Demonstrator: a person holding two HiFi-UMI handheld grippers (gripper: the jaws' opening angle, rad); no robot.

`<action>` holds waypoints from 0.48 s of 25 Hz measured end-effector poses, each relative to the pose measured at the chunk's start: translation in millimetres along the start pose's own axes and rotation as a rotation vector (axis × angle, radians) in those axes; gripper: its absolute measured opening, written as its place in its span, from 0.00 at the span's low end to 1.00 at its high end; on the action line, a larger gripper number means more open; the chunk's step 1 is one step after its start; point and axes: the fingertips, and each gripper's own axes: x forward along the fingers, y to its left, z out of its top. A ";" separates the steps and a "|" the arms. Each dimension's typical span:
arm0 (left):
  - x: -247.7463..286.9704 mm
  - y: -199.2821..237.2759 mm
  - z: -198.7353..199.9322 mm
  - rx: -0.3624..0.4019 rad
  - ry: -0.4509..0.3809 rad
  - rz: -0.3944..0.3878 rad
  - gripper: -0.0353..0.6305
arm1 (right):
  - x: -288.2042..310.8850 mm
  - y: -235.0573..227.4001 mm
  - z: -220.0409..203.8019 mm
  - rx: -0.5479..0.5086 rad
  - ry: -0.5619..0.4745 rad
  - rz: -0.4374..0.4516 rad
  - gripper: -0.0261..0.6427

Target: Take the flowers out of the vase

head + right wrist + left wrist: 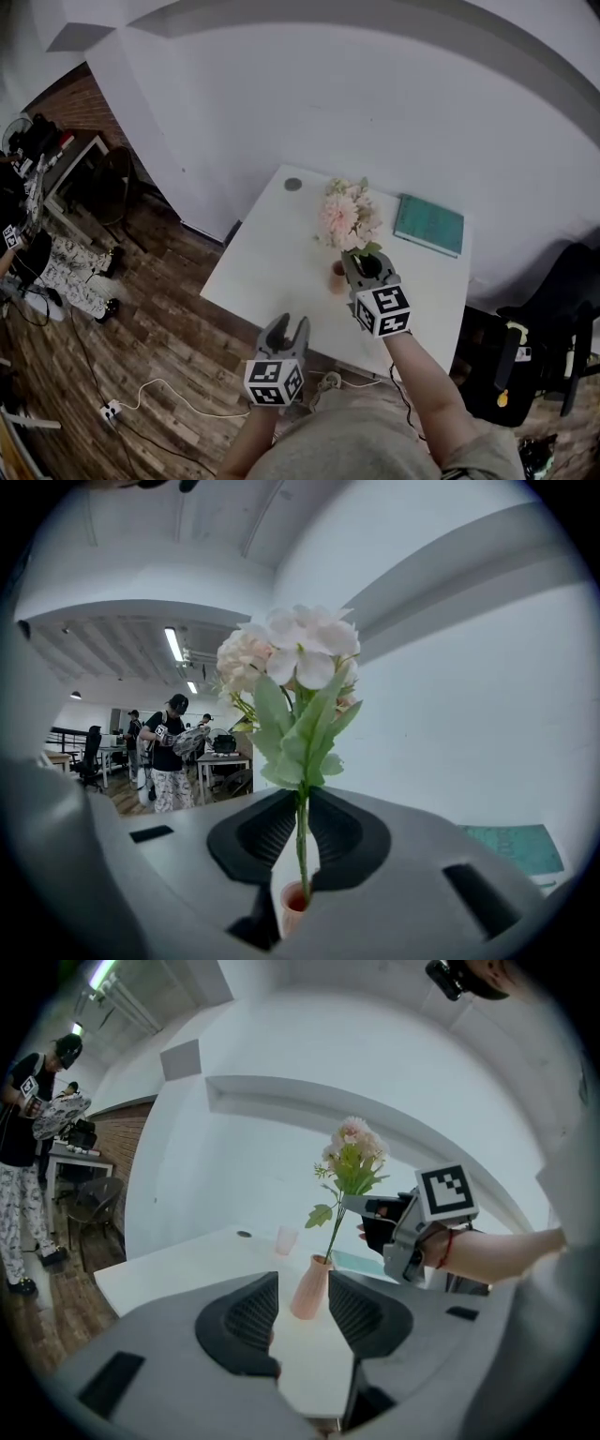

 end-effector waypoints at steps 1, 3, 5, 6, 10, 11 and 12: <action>-3.8 -0.7 -1.0 0.002 -0.001 0.000 0.29 | -1.3 1.2 5.1 -0.005 -0.010 -0.002 0.10; -12.1 -1.7 -3.3 0.004 -0.006 0.003 0.29 | -4.3 4.7 15.5 -0.016 -0.031 -0.004 0.10; -20.5 -3.2 -5.7 0.007 -0.010 0.008 0.28 | -8.9 8.2 25.8 -0.025 -0.053 -0.006 0.10; -24.4 -4.5 -6.8 0.009 -0.012 0.011 0.27 | -11.9 9.6 30.8 -0.028 -0.064 -0.007 0.10; -40.9 -11.2 -9.8 0.018 -0.021 0.019 0.25 | -27.8 17.1 46.8 -0.036 -0.095 -0.009 0.10; -45.1 -12.8 -10.3 0.019 -0.023 0.021 0.25 | -32.5 19.7 49.5 -0.038 -0.100 -0.009 0.10; -49.2 -14.2 -10.7 0.021 -0.026 0.023 0.24 | -37.3 22.4 51.6 -0.041 -0.104 -0.009 0.10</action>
